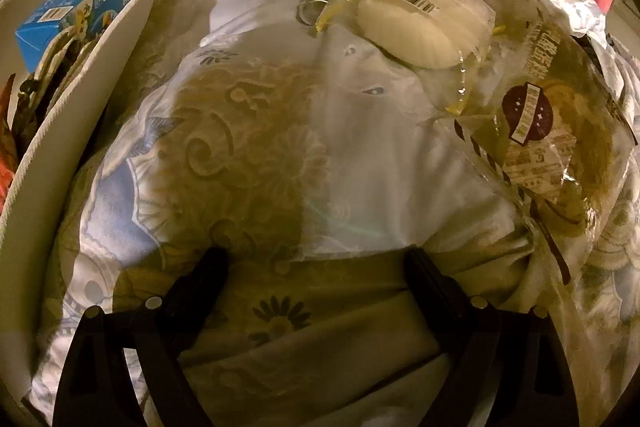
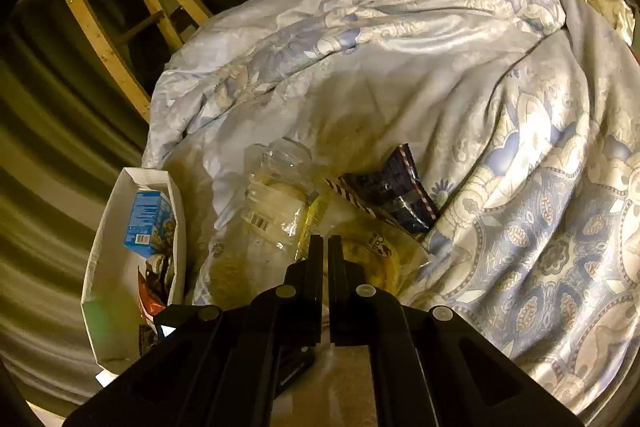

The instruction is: Organize objects

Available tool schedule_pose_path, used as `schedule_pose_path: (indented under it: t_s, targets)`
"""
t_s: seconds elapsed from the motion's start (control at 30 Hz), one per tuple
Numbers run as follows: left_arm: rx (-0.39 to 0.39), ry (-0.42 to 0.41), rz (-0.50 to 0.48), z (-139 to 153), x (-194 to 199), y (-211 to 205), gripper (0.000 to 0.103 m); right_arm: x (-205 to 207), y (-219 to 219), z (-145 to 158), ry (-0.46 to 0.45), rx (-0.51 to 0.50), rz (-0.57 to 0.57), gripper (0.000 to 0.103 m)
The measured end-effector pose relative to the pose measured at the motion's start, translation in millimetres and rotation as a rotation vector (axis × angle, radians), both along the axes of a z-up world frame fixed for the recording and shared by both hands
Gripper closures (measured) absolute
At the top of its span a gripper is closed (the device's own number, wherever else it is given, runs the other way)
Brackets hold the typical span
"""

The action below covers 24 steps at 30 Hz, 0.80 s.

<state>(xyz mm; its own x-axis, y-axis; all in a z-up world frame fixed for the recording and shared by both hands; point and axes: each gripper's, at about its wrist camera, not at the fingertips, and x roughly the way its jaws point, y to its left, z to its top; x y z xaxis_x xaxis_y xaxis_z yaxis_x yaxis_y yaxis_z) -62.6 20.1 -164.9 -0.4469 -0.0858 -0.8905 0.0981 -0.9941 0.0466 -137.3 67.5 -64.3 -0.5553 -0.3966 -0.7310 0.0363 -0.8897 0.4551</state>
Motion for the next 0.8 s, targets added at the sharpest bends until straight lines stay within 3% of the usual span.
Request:
schedule_pose_path:
  t_s: [0.13,0.5,0.6,0.77,0.8]
  targets:
    - [-0.008,0.005,0.001,-3,0,-1,0.012,-2,-3,-1,0.012,0.014,0.015,0.101]
    - [0.043,0.035,-0.009,-3,1,-9,0.015,-1,-25,2,0.055,-0.071,0.149,0.101]
    - [0.083,0.107,-0.035,13,10,-11,0.030,-2,-24,2,0.065,-0.133,0.182,0.101]
    - [0.121,0.341,-0.023,66,35,-26,0.032,-4,-30,4,0.105,-0.249,0.264,0.101]
    - [0.146,0.383,0.000,90,41,-40,0.032,-4,-32,5,0.112,-0.266,0.279,0.101]
